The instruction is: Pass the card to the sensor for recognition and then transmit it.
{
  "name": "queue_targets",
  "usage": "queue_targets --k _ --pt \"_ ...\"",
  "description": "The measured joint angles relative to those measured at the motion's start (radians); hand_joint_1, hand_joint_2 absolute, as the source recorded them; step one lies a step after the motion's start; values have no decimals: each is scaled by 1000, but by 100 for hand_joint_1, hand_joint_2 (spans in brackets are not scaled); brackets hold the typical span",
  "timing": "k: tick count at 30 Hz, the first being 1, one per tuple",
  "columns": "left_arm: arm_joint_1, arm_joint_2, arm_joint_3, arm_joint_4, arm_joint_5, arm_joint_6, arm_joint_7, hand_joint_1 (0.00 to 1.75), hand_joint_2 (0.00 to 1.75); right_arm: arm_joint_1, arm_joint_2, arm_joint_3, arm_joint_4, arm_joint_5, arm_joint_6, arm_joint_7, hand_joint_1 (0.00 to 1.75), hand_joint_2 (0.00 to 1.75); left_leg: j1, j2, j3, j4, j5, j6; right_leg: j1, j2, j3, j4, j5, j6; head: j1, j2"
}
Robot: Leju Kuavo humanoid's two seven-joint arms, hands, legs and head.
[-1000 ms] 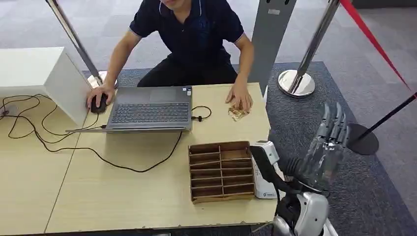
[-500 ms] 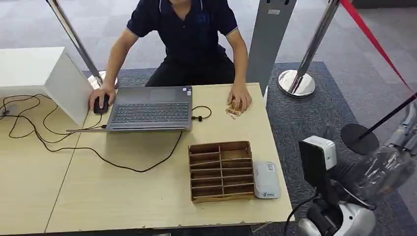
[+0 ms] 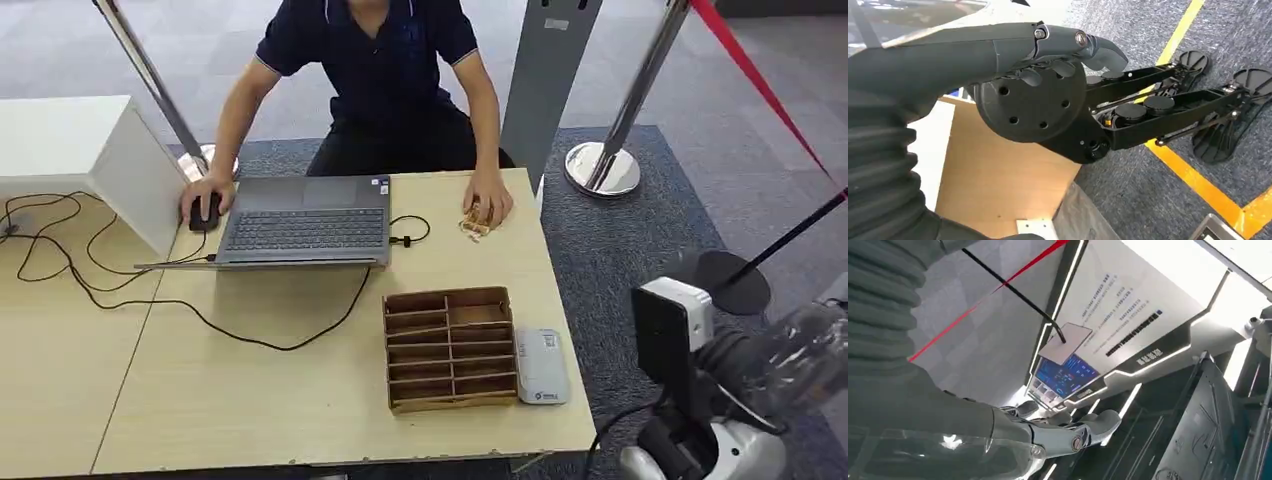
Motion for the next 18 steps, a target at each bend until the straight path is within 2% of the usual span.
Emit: queue_targets --k 5,7,8,9,13,16,18 --pt "-1 -3 0 0 0 0 8 0 175 4 -11 36 35 -46 1 -17 0 175 0 0 0 0 0 0 0 0 0 0 0 0 0 0" --pt "-2 -6 0 0 0 0 15 0 175 13 -4 57 76 -135 3 -99 0 175 0 0 0 0 0 0 0 0 0 0 0 0 0 0" --pt "-2 -6 0 0 0 0 15 0 175 18 -3 58 81 -144 3 -111 0 175 0 0 0 0 0 0 0 0 0 0 0 0 0 0" --pt "-2 -10 -1 0 0 0 17 0 175 21 1 67 113 -193 5 -165 0 175 0 0 0 0 0 0 0 0 0 0 0 0 0 0" --pt "-3 -18 0 0 0 0 22 0 175 24 1 103 177 -244 5 -201 0 175 0 0 -1 0 0 0 0 0 0 0 0 0 0 0" --pt "-4 -24 0 0 0 0 26 0 175 22 -4 138 253 -363 5 -252 0 175 0 0 -1 0 0 0 0 0 0 0 0 0 0 0" --pt "-4 -27 0 -1 0 0 29 0 175 18 -21 173 299 -422 5 -255 0 175 0 -1 -1 0 0 0 0 0 0 0 0 0 0 0"
